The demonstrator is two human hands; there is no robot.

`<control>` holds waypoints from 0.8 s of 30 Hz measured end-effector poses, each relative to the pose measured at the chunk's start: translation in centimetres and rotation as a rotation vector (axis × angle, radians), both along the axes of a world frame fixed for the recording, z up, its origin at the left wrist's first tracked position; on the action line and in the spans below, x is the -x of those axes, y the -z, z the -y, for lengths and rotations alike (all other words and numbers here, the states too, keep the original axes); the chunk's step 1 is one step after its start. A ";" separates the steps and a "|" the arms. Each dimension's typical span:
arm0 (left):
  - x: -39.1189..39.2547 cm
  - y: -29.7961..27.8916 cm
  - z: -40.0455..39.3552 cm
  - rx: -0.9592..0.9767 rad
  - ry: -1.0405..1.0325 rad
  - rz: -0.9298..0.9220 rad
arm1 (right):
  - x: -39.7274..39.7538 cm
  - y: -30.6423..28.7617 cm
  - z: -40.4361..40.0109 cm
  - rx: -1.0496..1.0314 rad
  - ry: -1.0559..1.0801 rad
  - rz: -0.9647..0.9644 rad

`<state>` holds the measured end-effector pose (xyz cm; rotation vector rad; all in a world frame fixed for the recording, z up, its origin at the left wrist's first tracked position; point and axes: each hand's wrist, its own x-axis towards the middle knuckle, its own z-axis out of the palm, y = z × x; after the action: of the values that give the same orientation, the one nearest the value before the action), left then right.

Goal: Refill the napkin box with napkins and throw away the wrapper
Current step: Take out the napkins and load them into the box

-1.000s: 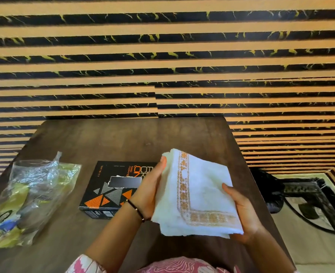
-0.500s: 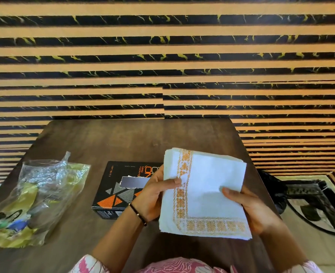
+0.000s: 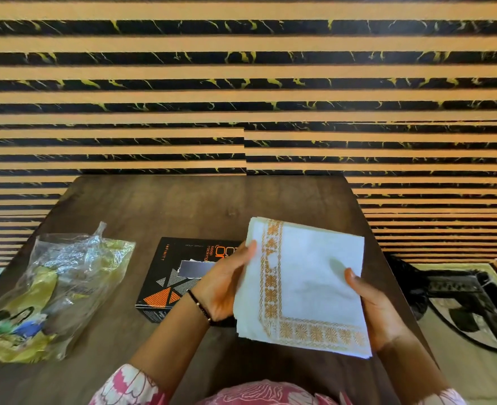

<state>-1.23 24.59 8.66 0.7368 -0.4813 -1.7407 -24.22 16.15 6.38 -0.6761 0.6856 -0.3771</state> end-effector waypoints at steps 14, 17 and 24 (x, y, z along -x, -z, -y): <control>-1.9 5.9 0.2 -0.084 -0.235 1.962 | 0.0 4.7 3.0 0.085 0.103 -0.243; -1.8 6.5 0.5 -0.095 -0.247 2.024 | -0.2 4.6 2.8 0.216 0.054 -0.345; -1.7 7.0 0.6 -0.101 -0.247 2.044 | -0.1 3.0 1.5 0.435 -0.043 -0.399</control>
<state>0.52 23.97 1.71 2.3590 -1.4678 -0.1833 -24.13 14.63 3.39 -1.1977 0.9775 -0.3582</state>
